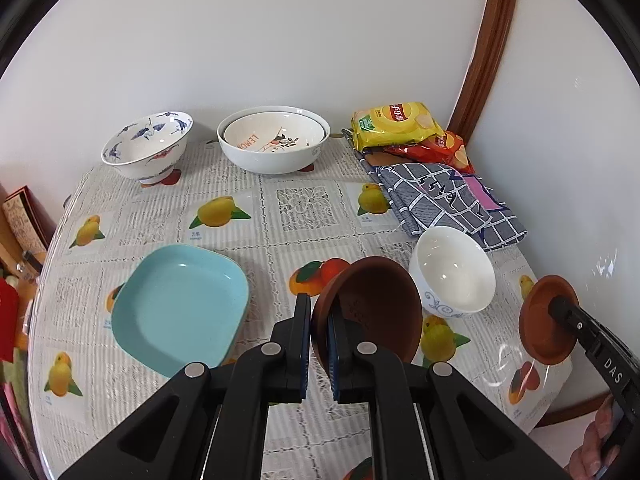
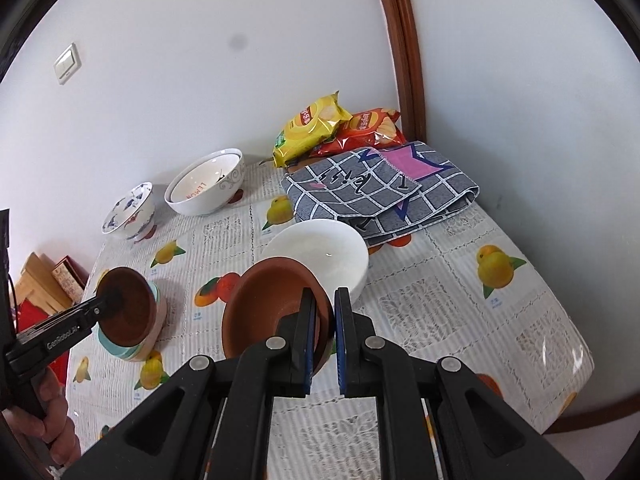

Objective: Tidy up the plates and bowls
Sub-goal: 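Carry the right gripper's clay bowl into the white bowl while the left holds its bowl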

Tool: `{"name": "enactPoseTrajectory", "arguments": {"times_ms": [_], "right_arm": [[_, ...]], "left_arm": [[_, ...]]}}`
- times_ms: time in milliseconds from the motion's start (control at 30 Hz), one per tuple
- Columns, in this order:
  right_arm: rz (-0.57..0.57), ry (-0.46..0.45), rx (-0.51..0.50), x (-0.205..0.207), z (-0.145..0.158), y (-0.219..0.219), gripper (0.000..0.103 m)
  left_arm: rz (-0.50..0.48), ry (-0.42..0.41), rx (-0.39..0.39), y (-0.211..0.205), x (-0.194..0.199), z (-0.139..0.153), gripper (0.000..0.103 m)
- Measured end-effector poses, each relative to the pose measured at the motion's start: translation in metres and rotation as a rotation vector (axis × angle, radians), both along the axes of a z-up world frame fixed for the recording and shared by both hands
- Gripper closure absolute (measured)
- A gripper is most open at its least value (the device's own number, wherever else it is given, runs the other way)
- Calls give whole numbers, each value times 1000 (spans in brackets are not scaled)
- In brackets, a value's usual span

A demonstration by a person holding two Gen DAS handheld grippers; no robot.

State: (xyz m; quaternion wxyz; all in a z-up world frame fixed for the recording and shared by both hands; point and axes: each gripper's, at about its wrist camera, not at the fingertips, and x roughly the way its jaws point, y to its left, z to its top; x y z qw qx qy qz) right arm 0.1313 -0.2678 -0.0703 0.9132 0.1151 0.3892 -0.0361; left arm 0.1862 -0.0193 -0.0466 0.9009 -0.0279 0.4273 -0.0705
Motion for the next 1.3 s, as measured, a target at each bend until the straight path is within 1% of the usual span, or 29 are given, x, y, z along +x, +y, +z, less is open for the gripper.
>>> {"name": "enactPoseTrajectory", "arguments": {"times_ms": [167, 333, 500, 733, 833, 933, 1100, 1300], "right_arm": [[-62, -6, 19, -4, 4, 15, 94], [-140, -1, 13, -5, 5, 24, 94], [-161, -2, 41, -1, 4, 34, 94], [-179, -19, 33, 8, 4, 48, 94], [-185, -26, 22, 7, 5, 49, 94], [-196, -26, 24, 3, 4, 45, 94], [-216, -28, 27, -8, 4, 31, 94], [-188, 8, 40, -2, -3, 12, 94]], "left_arm": [[-39, 14, -17, 18, 4, -3, 95], [-87, 27, -33, 33, 9, -7, 95], [-118, 41, -26, 41, 16, -10, 95], [-177, 65, -20, 38, 24, -20, 95], [-196, 86, -25, 33, 26, -26, 95], [-208, 88, -25, 26, 25, -29, 95], [-199, 86, -38, 16, 22, -28, 95], [-146, 86, -55, 12, 20, -26, 95]]}}
